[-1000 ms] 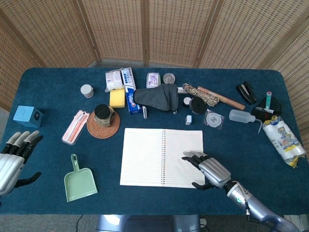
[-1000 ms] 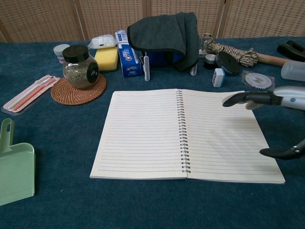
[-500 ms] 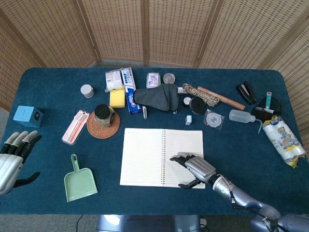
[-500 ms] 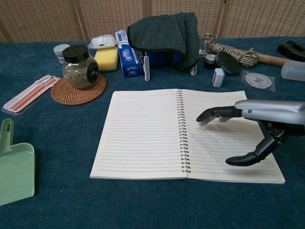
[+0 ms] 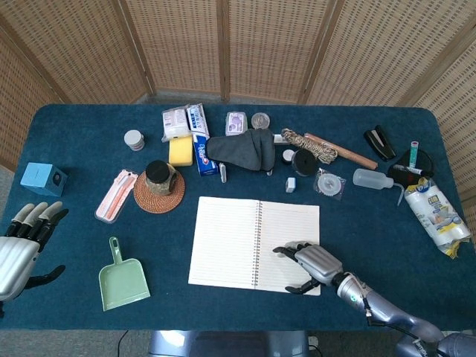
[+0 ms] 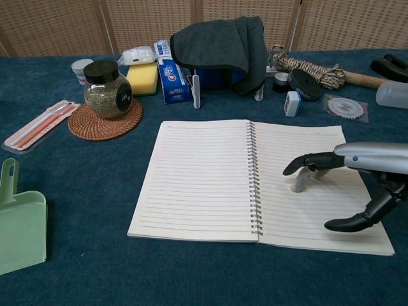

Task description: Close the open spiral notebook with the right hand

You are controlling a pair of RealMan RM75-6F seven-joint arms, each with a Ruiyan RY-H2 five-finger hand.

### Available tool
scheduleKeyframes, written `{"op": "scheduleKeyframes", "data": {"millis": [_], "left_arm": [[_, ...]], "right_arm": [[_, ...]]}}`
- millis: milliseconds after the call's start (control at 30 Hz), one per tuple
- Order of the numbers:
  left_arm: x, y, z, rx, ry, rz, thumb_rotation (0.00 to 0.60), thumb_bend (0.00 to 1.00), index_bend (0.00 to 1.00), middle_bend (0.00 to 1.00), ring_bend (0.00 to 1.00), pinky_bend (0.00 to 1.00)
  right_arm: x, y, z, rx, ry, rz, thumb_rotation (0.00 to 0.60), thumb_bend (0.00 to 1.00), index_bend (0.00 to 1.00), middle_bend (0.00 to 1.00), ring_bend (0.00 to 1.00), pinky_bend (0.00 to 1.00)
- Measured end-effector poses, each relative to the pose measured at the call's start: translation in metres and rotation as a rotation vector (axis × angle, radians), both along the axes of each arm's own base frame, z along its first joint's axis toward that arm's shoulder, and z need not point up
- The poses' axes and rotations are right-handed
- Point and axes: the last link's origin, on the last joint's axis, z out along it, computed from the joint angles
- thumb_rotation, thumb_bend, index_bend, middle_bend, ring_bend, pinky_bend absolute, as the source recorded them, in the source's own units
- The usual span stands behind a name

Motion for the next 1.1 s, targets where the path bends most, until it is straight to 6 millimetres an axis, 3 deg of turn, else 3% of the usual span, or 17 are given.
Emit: {"op": "scheduleKeyframes", "data": {"millis": [267,1100], "left_arm": [[0.002,0.001,-0.006,-0.012,-0.008,-0.008,0.6,0.15,0.0,0.0,0.0,0.01],[-0.002,0.0,-0.008,-0.016,-0.026,-0.008,0.6,0.15,0.0,0.0,0.0,0.01]], "right_arm": [[-0.019,0.025,0.019,0.012,0.057,-0.008,0.414,0.29,0.15,0.34,0.2,0.35],[-0.042,0.055,0.051,-0.011,0.144,-0.046,0.349,0.29,0.29,0.52,0.43,0.46]]}}
